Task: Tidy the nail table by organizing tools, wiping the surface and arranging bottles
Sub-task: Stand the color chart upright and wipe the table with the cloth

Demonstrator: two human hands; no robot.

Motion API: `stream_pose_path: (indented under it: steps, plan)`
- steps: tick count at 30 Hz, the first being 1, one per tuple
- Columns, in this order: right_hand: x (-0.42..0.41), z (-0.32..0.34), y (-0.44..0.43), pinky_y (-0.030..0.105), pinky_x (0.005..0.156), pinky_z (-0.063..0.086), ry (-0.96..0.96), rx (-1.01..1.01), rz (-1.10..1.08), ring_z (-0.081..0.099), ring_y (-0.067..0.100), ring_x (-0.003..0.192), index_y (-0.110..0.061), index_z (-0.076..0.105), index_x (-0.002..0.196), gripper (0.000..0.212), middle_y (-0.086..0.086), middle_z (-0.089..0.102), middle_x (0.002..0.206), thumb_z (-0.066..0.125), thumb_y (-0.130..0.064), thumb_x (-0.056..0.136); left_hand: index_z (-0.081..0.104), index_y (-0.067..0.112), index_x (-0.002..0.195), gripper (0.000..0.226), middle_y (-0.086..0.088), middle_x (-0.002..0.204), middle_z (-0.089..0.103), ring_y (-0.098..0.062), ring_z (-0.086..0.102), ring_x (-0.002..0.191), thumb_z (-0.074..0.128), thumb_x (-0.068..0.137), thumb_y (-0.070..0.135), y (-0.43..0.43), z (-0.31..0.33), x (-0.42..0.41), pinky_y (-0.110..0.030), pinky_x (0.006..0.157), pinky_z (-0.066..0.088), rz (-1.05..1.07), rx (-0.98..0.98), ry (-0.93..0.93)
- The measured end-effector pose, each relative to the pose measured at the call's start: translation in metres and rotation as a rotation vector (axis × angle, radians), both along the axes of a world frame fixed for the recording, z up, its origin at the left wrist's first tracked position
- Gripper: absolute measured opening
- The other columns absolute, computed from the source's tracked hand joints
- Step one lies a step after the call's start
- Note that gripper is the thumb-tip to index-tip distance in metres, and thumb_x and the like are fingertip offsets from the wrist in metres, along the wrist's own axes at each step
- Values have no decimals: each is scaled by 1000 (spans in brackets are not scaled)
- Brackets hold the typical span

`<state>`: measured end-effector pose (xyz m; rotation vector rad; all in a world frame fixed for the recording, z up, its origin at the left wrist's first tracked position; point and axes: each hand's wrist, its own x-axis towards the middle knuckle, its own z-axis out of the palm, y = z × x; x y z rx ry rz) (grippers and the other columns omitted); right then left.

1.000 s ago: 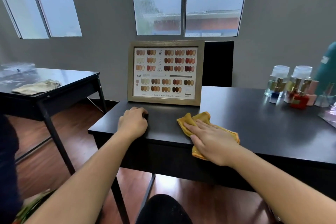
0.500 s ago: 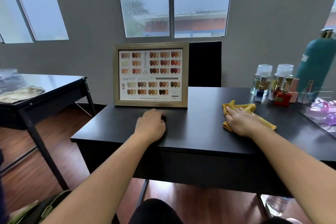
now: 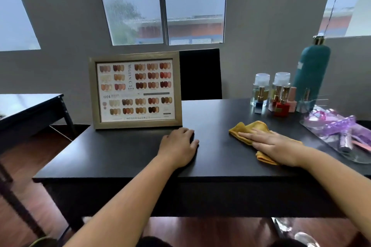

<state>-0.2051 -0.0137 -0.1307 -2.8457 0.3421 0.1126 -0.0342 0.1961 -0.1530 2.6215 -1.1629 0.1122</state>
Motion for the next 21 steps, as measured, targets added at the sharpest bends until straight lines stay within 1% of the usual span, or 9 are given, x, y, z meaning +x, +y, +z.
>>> stream_pose_path:
  steps: [2, 4, 6, 8, 10, 13, 15, 18, 21]
  plan:
    - [11, 1, -17, 36, 118, -1, 17, -33, -140, 1, 8, 147, -41, 14, 148, 47, -9, 7, 160, 26, -31, 104, 40, 23, 139, 48, 2, 147, 38, -19, 36, 133, 32, 96, 43, 0, -3, 2, -39, 104, 30, 1, -6, -3]
    - [33, 1, -19, 42, 119, 1, 27, -73, -273, -1, 13, 148, -33, 11, 152, 50, -4, 2, 162, 23, -34, 103, 37, 24, 141, 50, 3, 150, 35, -19, 32, 136, 30, 96, 44, 0, -4, 2, -38, 106, 27, 1, -5, -4]
    - [57, 0, -8, 45, 118, 4, 24, -104, -339, 0, 17, 149, -28, 10, 153, 52, 0, 0, 162, 22, -33, 102, 35, 24, 142, 51, 3, 151, 33, -18, 30, 137, 29, 96, 44, 0, -4, 3, -37, 107, 26, -3, -4, -7]
    - [77, -1, 10, 45, 118, 5, 12, -109, -286, 1, 18, 149, -27, 10, 153, 53, 0, 0, 162, 23, -32, 102, 32, 25, 144, 52, 4, 152, 31, -17, 27, 139, 29, 96, 44, 0, -5, 3, -37, 108, 24, -2, 2, -7]
    - [87, -6, 26, 43, 118, 4, -9, -96, -149, 1, 15, 149, -31, 11, 152, 52, -3, 2, 162, 24, -33, 101, 31, 25, 145, 52, 4, 153, 29, -17, 26, 140, 29, 97, 44, 0, -6, 4, -37, 109, 24, 3, 4, -11]
    - [80, -10, 30, 37, 118, 2, -36, -43, 33, 2, 9, 148, -39, 16, 150, 49, -9, 8, 161, 26, -33, 102, 31, 25, 145, 51, 4, 153, 29, -17, 25, 140, 29, 97, 43, 0, -6, 5, -37, 110, 24, 9, -2, -8]
    - [67, -7, 20, 34, 118, 1, -37, 14, 54, 2, 8, 148, -42, 20, 148, 48, -10, 11, 160, 27, -34, 102, 31, 25, 145, 51, 4, 153, 29, -16, 26, 140, 30, 97, 42, -1, -6, 6, -37, 110, 24, 6, -10, -3]
    - [50, -6, 5, 41, 119, -1, -30, -11, -90, 2, 9, 148, -39, 17, 150, 48, -9, 9, 161, 24, -36, 102, 32, 25, 144, 50, 5, 152, 30, -16, 27, 139, 31, 97, 43, 0, -7, 7, -37, 109, 25, 7, -18, 3]
    - [42, -13, 9, 52, 117, 1, -38, -112, -368, 3, 17, 149, -30, 12, 152, 53, -3, 6, 162, 19, -39, 100, 33, 25, 144, 50, 5, 152, 30, -16, 28, 139, 31, 97, 42, 1, -7, 6, -37, 108, 25, 11, -16, 3]
